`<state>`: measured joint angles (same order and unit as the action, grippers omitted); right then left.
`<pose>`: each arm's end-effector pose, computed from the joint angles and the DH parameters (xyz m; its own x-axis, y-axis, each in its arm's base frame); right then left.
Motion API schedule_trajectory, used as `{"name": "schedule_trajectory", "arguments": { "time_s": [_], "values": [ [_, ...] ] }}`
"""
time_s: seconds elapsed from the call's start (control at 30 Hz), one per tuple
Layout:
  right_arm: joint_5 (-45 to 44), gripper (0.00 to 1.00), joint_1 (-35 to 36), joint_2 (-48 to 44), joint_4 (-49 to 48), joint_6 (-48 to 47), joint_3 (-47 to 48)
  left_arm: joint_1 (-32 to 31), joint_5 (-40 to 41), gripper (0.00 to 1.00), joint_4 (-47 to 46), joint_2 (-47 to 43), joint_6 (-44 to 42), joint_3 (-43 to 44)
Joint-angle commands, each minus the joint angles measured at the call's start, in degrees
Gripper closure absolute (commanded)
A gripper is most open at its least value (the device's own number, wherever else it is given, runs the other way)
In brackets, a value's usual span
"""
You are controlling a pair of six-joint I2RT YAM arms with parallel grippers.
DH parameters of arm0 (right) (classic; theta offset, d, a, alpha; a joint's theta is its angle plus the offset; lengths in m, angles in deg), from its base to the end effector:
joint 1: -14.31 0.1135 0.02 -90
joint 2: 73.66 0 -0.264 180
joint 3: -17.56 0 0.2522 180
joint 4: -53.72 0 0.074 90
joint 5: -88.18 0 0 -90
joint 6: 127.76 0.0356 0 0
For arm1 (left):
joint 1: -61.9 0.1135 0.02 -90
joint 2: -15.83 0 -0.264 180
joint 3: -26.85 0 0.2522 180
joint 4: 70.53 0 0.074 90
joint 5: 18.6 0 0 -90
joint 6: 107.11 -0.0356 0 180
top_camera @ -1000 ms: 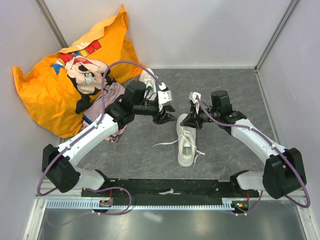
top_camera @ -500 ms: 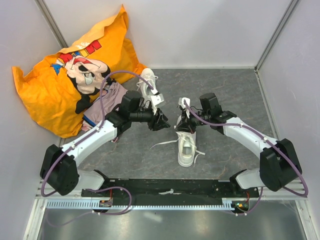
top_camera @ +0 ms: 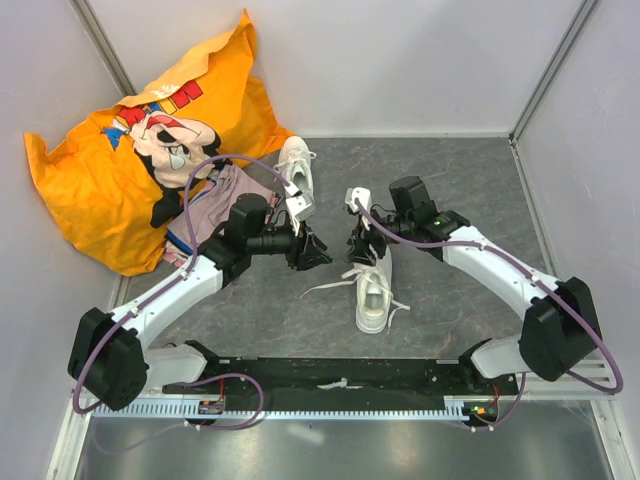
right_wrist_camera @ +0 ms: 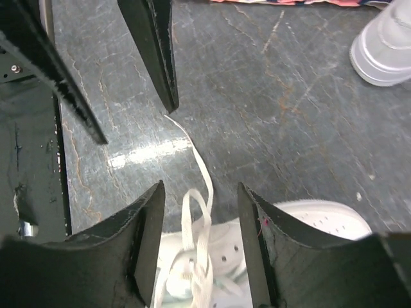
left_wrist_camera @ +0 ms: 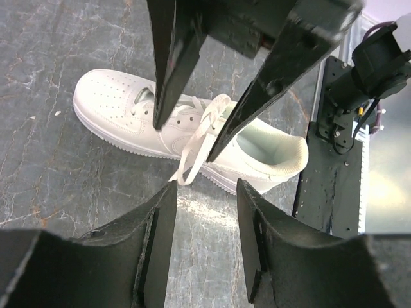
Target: Tie the shoes
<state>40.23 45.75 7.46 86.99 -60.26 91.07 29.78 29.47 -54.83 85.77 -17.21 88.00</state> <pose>0.2479 0.1795 0.2752 -0.2023 -0.4568 -0.8663 -0.9707 0.2106 0.1156 0.2161 -0.1638 0.2813 -0.3495 0.2209 -0.9105 0.9112 0.3064 -0.2754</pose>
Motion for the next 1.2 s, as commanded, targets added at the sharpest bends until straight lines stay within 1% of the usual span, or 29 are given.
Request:
{"name": "schedule_trajectory", "arguments": {
  "time_s": [0.0, 0.07, 0.1, 0.13, 0.2, 0.23, 0.33, 0.57, 0.77, 1.07, 1.17],
  "values": [
    [-1.79, 0.42, -1.99, -6.39, 8.15, -3.67, 2.57, 0.65, -1.57, 0.50, -4.13, -1.90, 2.56, -0.81],
    [-0.48, 0.44, -4.62, -9.47, 11.06, -5.61, 0.56, 0.65, -3.14, 0.50, -4.13, -1.99, 1.69, -0.81],
    [-0.30, 0.45, -5.33, -10.45, 14.21, -7.71, -0.24, 0.65, -3.68, 0.50, -4.13, -2.08, 0.81, -0.81],
    [-0.12, 0.48, -6.73, -11.33, 15.63, -8.69, -1.20, 0.65, -4.12, 0.50, -4.13, -1.99, 0.45, -0.81],
    [0.23, 0.49, -7.97, -13.79, 18.79, -10.97, -4.36, 0.65, -4.82, 0.50, -3.87, -1.90, 0.19, -0.64],
    [0.23, 0.51, -8.84, -14.49, 19.07, -11.07, -5.51, 0.65, -5.00, 0.50, -3.78, -1.82, -1.38, -0.55],
    [0.76, 0.53, -9.12, -16.52, 18.99, -11.42, -9.38, 0.65, -5.53, 0.50, -3.78, -1.46, -1.66, -0.81],
    [0.94, 0.55, -9.20, -16.35, 19.08, -13.97, -13.86, 0.74, -6.49, 0.50, -3.78, -0.76, -1.75, -0.55],
    [-0.12, 0.57, -9.20, -14.86, 20.39, -16.69, -14.48, 0.65, -6.76, 0.50, -3.95, -0.15, -1.75, 0.06],
    [0.41, 0.61, -9.20, -13.36, 20.04, -18.01, -15.27, 0.65, -7.02, 0.51, -3.96, 0.20, -2.01, 0.50],
    [0.41, 0.69, -9.20, -12.83, 19.78, -18.45, -15.62, 0.65, -7.11, 0.51, -3.96, 0.64, -1.84, 0.85]
  ]
}}
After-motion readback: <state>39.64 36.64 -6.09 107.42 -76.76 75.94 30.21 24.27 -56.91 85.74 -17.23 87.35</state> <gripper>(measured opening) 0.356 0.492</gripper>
